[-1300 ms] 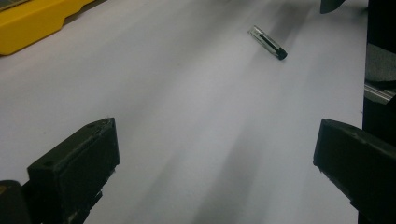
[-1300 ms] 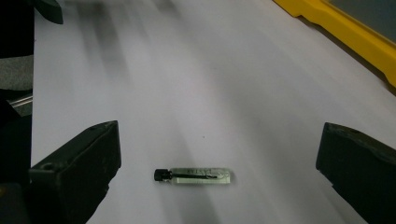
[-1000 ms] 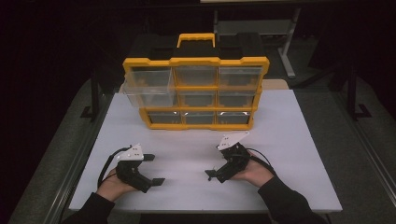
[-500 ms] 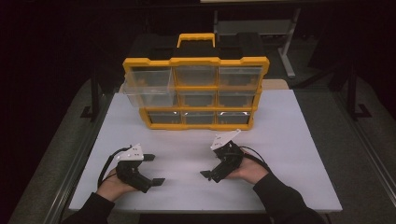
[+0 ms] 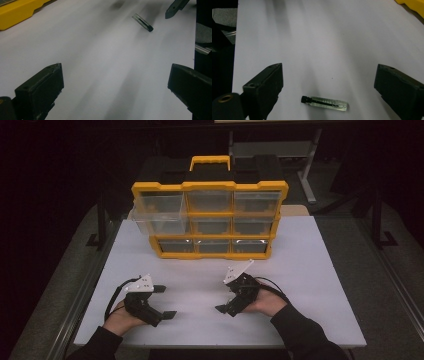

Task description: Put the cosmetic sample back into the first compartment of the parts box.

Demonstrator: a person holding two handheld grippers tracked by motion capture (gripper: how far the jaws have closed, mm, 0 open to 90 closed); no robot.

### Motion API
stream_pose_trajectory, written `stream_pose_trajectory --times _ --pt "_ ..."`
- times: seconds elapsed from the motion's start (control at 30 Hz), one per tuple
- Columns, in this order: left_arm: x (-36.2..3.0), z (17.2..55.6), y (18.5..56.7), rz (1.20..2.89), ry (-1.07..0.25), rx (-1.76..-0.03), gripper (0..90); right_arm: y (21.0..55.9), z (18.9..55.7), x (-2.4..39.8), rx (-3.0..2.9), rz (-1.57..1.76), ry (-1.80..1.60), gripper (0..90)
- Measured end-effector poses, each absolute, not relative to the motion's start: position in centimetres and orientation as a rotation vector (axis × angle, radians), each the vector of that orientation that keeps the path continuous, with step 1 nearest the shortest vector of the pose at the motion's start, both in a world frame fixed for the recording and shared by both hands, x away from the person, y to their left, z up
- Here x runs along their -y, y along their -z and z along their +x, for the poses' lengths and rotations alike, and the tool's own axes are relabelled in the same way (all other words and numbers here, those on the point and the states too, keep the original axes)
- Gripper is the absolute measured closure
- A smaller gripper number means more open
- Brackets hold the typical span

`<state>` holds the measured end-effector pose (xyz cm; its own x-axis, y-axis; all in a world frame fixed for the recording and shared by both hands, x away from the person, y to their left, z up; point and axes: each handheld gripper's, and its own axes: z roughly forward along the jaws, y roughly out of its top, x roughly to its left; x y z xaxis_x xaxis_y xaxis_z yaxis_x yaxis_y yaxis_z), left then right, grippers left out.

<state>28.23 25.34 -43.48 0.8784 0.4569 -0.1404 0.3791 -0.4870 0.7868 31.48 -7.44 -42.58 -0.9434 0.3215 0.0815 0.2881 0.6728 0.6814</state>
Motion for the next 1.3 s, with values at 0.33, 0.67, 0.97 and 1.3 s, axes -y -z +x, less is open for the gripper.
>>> stream_pose_trajectory --times 0.33,0.67,0.97,1.3 --pt "-25.4 28.2 43.5 2.135 -0.108 -0.601 0.0 42.9 31.4 7.6 -2.871 0.467 -1.083 18.0" --pt "-25.3 28.2 43.5 2.137 -0.106 -0.599 0.0 43.2 31.2 7.7 -2.901 0.428 -1.050 26.4" --pt "-25.3 28.2 43.5 2.141 -0.101 -0.595 0.0 43.6 31.1 7.6 -2.922 0.388 -1.008 32.3" --pt "-25.3 28.2 43.5 2.141 -0.100 -0.595 0.0 43.9 31.0 7.5 -2.930 0.355 -0.967 36.3"
